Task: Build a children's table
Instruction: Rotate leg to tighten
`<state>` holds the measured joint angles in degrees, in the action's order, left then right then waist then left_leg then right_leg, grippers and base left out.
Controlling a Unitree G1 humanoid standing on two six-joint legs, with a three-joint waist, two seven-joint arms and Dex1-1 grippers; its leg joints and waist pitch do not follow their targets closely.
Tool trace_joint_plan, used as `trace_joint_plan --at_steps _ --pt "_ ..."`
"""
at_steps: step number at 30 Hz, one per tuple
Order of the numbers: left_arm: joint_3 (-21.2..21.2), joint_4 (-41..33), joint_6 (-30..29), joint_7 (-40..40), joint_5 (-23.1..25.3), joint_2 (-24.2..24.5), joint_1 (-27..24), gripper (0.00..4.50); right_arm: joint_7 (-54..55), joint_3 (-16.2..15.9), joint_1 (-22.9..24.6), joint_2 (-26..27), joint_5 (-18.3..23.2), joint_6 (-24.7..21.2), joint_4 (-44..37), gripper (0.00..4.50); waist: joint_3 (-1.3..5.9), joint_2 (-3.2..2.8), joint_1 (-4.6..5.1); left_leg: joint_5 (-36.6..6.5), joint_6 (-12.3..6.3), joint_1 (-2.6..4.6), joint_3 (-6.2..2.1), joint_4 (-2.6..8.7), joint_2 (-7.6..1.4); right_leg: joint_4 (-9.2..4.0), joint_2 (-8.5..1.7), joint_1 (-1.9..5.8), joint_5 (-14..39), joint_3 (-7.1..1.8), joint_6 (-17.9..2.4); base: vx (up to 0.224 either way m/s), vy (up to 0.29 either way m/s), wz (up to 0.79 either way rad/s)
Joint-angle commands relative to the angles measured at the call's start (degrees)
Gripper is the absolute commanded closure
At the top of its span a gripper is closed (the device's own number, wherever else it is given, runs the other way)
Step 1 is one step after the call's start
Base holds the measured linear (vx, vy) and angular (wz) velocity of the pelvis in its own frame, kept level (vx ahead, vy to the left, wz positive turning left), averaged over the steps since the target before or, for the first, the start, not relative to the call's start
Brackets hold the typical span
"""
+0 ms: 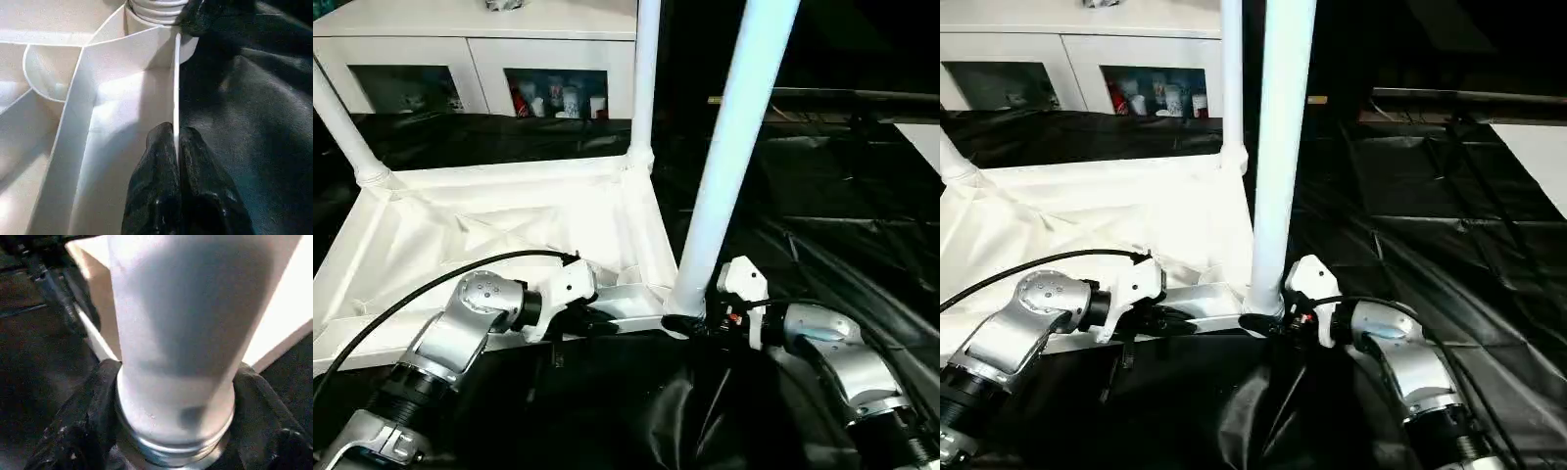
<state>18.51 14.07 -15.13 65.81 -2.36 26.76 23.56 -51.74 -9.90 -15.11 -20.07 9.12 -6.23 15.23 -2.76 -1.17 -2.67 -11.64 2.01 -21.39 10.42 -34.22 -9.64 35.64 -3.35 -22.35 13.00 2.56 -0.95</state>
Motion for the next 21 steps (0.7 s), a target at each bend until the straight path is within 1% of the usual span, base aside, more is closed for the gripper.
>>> trace_joint_plan --at_steps 1,3,4,6,7,8,9,10,11,12,13,14,17,18,20,21 --pt "0.03 0.73 -0.34 -1.64 -0.52 -2.10 0.73 4.50 5.29 1.92 -0.37 1.41 -0.96 -0.35 1.97 1.78 3.14 0.62 -0.22 -2.81 -6.13 0.48 -1.33 3.48 -3.59 -3.44 -5.08 3.05 -2.73 -2.76 -15.89 0.000 0.000 0.00" --pt "0.32 2.76 -0.59 -4.95 0.74 -4.38 1.74 4.50 10.94 2.91 -0.88 4.05 -2.07 -0.94 3.59 1.78 2.95 0.58 -0.11 -4.67 -4.64 0.63 -1.35 3.64 -3.60 -3.80 -5.05 2.91 0.91 -2.83 -15.31 0.000 0.000 0.00" --pt "0.32 2.76 -0.59 -4.95 0.74 -4.38 1.74 4.50 10.94 2.91 -0.88 4.05 -2.07 -0.94 3.59 1.78 2.75 0.60 0.02 -5.51 -4.26 0.70 -1.28 3.78 -3.60 -4.02 -4.98 2.73 2.32 -2.88 -15.10 0.000 0.000 0.00" --pt "0.44 6.67 -1.81 -10.94 2.20 -9.20 3.87 4.50 22.38 4.90 -2.45 9.56 -3.73 -1.85 6.82 1.78 2.48 0.47 0.30 -9.23 -1.74 1.13 -1.30 4.10 -3.47 -4.81 -5.03 2.43 9.61 -2.95 -13.87 0.000 0.000 0.00" --pt "0.44 6.67 -1.81 -10.94 2.20 -9.20 3.87 4.50 22.38 4.90 -2.45 9.56 -3.73 -1.85 6.82 1.78 2.49 0.48 0.30 -9.88 -1.06 1.27 -1.38 4.22 -3.49 -4.90 -5.08 2.50 11.13 -2.98 -13.56 0.000 0.000 0.00" --pt "0.41 8.10 -2.01 -12.84 2.52 -10.89 4.65 4.50 26.64 5.50 -3.25 11.45 -4.36 -2.24 8.26 1.78 2.61 0.49 0.42 -9.62 -0.41 1.08 -1.54 4.28 -3.45 -4.85 -5.18 2.67 11.81 -3.03 -12.96 0.000 0.000 0.00" --pt "0.36 9.41 -2.17 -14.61 2.93 -12.21 5.36 4.50 30.60 5.75 -4.03 13.07 -5.26 -2.70 9.67 1.78 2.59 0.44 0.44 -9.44 -0.05 1.11 -1.47 4.29 -3.45 -4.92 -5.09 2.49 11.37 -3.09 -12.55 0.000 0.000 0.00" --pt "0.12 12.07 -3.03 -18.43 3.63 -14.88 6.85 4.50 35.23 5.65 -5.09 14.95 -6.52 -3.42 11.58 1.78 2.66 0.39 0.50 -9.73 0.11 1.24 -1.46 4.27 -3.42 -4.88 -5.03 2.36 11.27 -3.08 -12.59 0.000 0.000 0.00" --pt "-0.12 15.01 -3.61 -22.55 4.53 -17.38 8.50 4.50 39.49 5.37 -6.12 16.44 -7.98 -4.22 13.30 1.78 2.62 0.54 0.59 -9.97 0.31 1.29 -1.46 4.30 -3.28 -5.05 -5.08 2.43 11.71 -3.14 -12.38 0.000 0.000 0.00" --pt "-0.26 16.81 -3.63 -24.83 5.15 -18.66 9.50 4.50 41.76 5.28 -6.74 17.14 -8.88 -4.65 14.25 1.78 2.69 0.58 0.48 -9.32 0.30 1.26 -1.45 4.24 -3.15 -5.09 -5.05 2.48 11.51 -3.18 -12.05 0.000 0.000 0.00" --pt "-0.28 17.00 -3.60 -25.05 5.22 -18.78 9.60 4.50 42.01 5.29 -6.81 17.23 -8.99 -4.67 14.37 1.78 2.72 0.62 0.38 -9.33 0.11 1.38 -1.39 4.20 -3.17 -5.20 -5.11 2.36 11.47 -3.26 -11.92 0.000 0.000 0.00" --pt "-0.26 19.58 -3.37 -27.53 6.16 -20.51 10.93 4.50 43.07 4.65 -7.81 17.84 -10.10 -4.32 15.62 1.78 2.71 0.79 0.17 -9.29 -0.41 1.35 -1.28 4.07 -3.12 -5.28 -5.20 2.39 11.55 -3.31 -11.66 0.000 0.000 0.00" --pt "0.65 21.53 -2.52 -28.95 7.76 -21.52 11.95 4.50 43.20 4.68 -8.76 18.37 -10.16 -3.41 16.82 1.78 2.75 0.73 -0.05 -8.86 -1.56 1.19 -1.27 4.05 -3.08 -5.37 -5.25 2.43 11.76 -3.27 -11.09 0.000 0.000 0.00" --pt "1.09 21.70 -2.05 -28.88 8.26 -21.44 12.08 4.50 42.67 5.10 -9.03 18.57 -9.48 -3.02 17.21 1.78 2.83 0.57 -0.25 -8.45 -2.05 0.91 -1.36 4.09 -3.21 -5.31 -5.38 2.61 11.45 -3.24 -10.56 0.000 0.000 0.00" --pt "1.38 21.39 -1.61 -28.13 8.77 -21.25 11.96 4.50 40.80 5.67 -9.02 18.88 -8.70 -1.69 17.00 1.78 2.81 0.54 -0.38 -8.62 -2.26 0.87 -1.42 4.19 -3.28 -5.31 -5.39 2.57 11.64 -3.15 -10.21 0.000 0.000 0.00" --pt "1.51 20.66 -1.44 -27.26 8.96 -20.76 11.69 4.50 38.47 5.79 -8.63 18.89 -7.64 -0.22 15.81 1.78 2.85 0.54 -0.41 -8.59 -2.27 0.85 -1.43 4.20 -3.27 -5.26 -5.36 2.60 11.71 -3.11 -10.14 0.000 0.000 0.00"
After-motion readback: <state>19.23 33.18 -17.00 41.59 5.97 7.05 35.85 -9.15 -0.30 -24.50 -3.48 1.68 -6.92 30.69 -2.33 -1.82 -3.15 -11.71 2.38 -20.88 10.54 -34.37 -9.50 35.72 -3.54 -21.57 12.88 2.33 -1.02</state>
